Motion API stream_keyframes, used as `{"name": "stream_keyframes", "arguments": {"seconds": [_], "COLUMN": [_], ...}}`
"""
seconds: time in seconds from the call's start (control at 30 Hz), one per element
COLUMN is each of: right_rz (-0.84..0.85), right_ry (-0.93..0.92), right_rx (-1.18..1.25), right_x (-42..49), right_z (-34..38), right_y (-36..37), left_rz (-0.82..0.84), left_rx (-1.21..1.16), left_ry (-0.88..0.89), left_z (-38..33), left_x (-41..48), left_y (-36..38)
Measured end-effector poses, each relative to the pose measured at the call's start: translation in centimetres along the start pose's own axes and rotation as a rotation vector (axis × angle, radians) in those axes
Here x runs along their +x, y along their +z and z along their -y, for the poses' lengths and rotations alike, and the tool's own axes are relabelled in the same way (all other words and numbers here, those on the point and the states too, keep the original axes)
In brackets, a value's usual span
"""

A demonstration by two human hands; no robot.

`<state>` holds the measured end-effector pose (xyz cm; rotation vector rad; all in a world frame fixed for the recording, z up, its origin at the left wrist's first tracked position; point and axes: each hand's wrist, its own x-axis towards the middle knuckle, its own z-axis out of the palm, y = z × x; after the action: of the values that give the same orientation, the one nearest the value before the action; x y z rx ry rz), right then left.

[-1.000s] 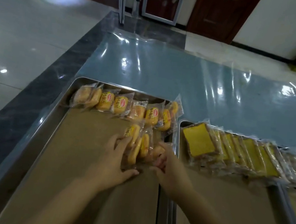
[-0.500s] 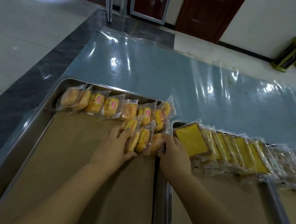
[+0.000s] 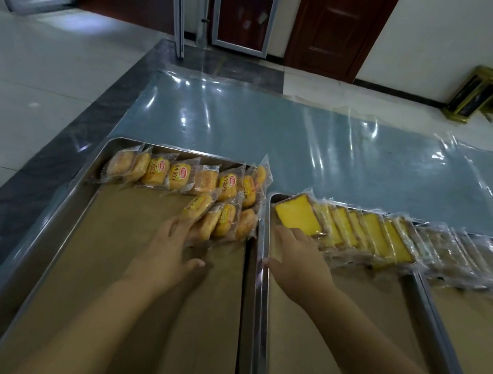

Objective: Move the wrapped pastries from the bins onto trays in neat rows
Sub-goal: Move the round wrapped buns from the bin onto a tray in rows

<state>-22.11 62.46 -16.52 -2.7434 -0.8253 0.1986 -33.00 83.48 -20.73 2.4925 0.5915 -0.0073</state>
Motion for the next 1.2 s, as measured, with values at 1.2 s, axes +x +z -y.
{"name": "stream_keyframes", "arguments": {"seconds": [1.2], "right_rz": [-0.048], "right_ry": [0.105], "right_rx": [-0.412], "right_x": [-33.5], "right_z": [-40.7], "right_y": [-25.9], "left_rz": [-0.054], "left_rx": [0.518], "left_ry": [0.622], "left_z": [-43.9], "left_x": [-20.1], "left_y": [14.0]}}
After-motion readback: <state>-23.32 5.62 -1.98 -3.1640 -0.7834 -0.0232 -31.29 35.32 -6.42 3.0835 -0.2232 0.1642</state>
